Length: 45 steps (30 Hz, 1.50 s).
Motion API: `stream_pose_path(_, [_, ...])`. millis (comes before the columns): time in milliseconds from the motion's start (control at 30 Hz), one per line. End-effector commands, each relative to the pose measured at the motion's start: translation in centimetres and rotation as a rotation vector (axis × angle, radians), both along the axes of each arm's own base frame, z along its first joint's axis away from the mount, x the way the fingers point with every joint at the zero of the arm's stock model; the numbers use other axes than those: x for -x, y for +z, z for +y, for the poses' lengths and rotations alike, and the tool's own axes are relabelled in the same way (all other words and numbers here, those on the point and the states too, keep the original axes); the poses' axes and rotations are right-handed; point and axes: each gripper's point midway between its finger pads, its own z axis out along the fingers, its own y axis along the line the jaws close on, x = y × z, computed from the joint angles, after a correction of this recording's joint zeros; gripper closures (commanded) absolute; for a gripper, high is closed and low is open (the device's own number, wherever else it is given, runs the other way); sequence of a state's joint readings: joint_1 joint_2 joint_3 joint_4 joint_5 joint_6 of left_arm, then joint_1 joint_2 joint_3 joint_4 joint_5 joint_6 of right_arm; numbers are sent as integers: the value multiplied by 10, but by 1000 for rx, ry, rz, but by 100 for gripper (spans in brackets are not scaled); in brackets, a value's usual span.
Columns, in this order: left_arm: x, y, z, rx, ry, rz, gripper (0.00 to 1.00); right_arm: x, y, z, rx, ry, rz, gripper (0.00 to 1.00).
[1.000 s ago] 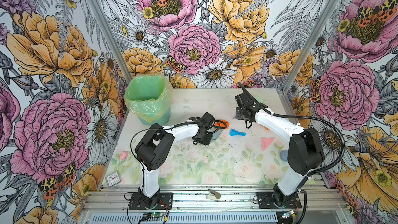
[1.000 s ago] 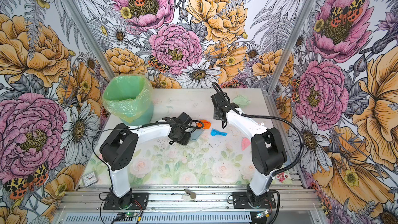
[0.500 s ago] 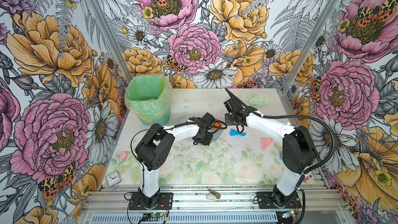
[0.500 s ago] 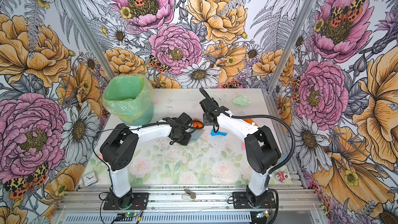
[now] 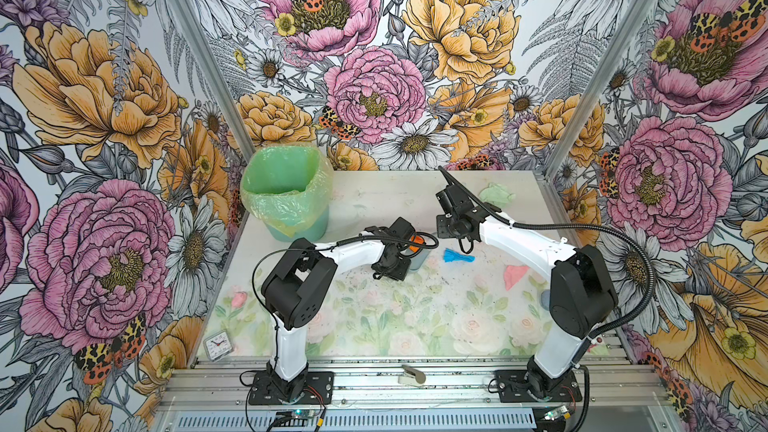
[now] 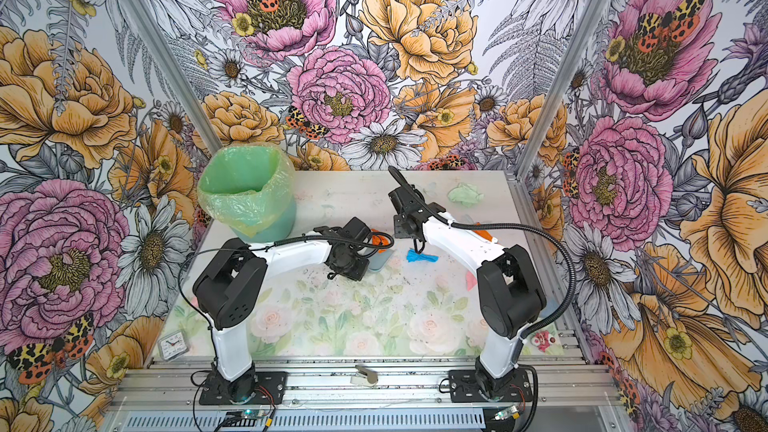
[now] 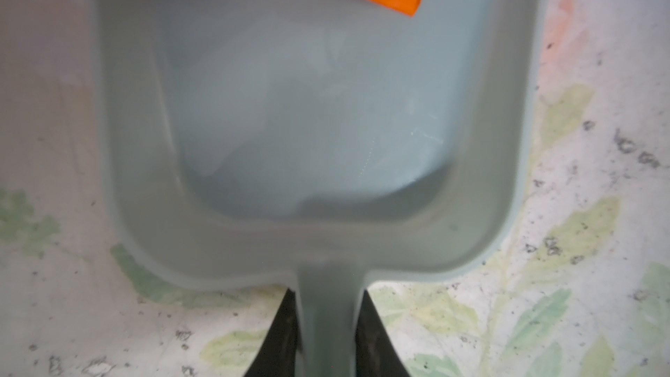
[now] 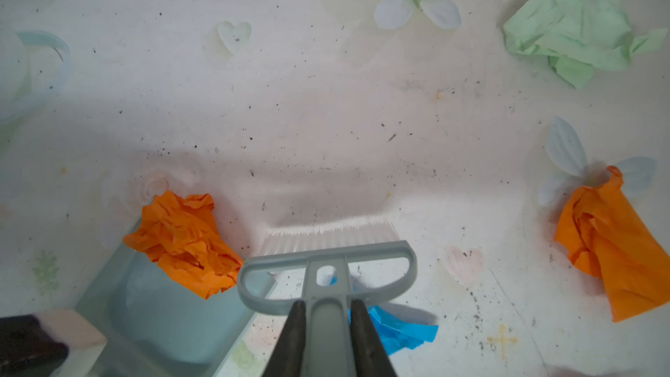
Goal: Sweep away the paper scraps from the table
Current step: 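Sweep the crumpled orange paper into the dustpan with the right gripper's brush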
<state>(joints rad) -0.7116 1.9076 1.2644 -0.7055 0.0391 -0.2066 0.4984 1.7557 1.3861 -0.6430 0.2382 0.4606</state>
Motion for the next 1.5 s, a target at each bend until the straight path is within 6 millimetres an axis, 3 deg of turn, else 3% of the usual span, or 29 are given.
stream_pose_path(0, [-1,0,-9,25,-3,-1,94,-34,45,0,-78,-37,-146,100])
stream_pose_path(133, [-1,0,-8,23,0,-2,94,-55,48,15,-133,-28,-170,100])
stream_pose_path(300, [-2,0,-8,21,2,-4,94,-65,32,44,-219,17,-137,100])
stream_pose_path(467, [-2,0,-9,23,0,-5,94,-57,20,64,-227,60,-110,100])
stream_pose_path(667, [-3,0,-10,23,0,-8,94,-34,10,76,-233,100,-68,100])
stream_pose_path(833, [-4,1,-9,27,3,-13,94,-5,2,74,-239,92,-33,100])
stream_pose_path(1033, [-6,2,-13,38,6,-14,94,19,13,71,-253,84,-46,100])
stream_pose_path(1233, [-5,3,-16,43,0,-22,94,11,25,60,-224,48,-98,100])
stream_pose_path(1467, [-8,16,-14,50,7,-83,95,-8,43,24,-233,-57,-151,100])
